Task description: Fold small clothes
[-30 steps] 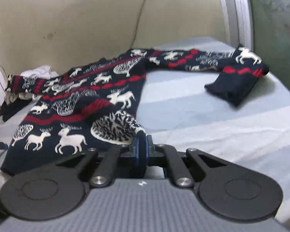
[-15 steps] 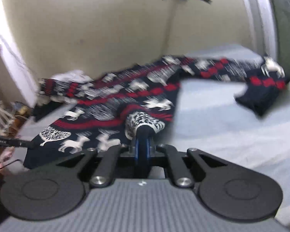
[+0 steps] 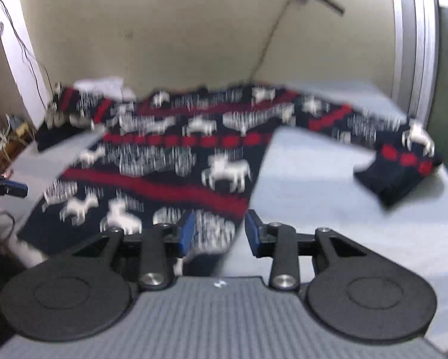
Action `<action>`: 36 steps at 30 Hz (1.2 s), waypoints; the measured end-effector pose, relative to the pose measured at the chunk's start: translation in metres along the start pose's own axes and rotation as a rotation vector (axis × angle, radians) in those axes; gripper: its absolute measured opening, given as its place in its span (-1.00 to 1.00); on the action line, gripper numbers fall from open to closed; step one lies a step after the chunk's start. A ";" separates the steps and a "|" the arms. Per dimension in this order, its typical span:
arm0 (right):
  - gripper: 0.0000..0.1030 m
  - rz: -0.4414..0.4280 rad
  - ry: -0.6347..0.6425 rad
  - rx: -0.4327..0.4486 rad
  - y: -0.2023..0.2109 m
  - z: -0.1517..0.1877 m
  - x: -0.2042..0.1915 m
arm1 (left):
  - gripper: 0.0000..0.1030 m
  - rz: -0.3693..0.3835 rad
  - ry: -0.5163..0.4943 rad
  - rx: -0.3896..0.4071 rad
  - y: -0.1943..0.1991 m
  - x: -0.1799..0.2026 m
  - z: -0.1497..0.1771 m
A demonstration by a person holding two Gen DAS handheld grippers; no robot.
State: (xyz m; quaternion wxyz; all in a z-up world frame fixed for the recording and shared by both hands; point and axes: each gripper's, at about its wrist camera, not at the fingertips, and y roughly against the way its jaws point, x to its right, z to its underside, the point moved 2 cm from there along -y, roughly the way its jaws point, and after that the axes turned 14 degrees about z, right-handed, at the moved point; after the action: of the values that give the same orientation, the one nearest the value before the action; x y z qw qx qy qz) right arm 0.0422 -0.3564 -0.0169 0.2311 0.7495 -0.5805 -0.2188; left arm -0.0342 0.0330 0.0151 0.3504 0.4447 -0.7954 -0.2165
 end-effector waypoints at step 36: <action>0.18 -0.327 -0.124 -0.050 -0.179 -0.047 -0.110 | 0.16 -0.200 0.709 0.559 0.058 -0.276 -0.140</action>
State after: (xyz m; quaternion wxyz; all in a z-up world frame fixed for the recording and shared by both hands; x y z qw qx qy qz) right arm 0.1828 -0.2063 -0.0806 0.1748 0.8130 -0.4586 -0.3134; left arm 0.1379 0.2950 0.0447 0.4448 0.6433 -0.6075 0.1390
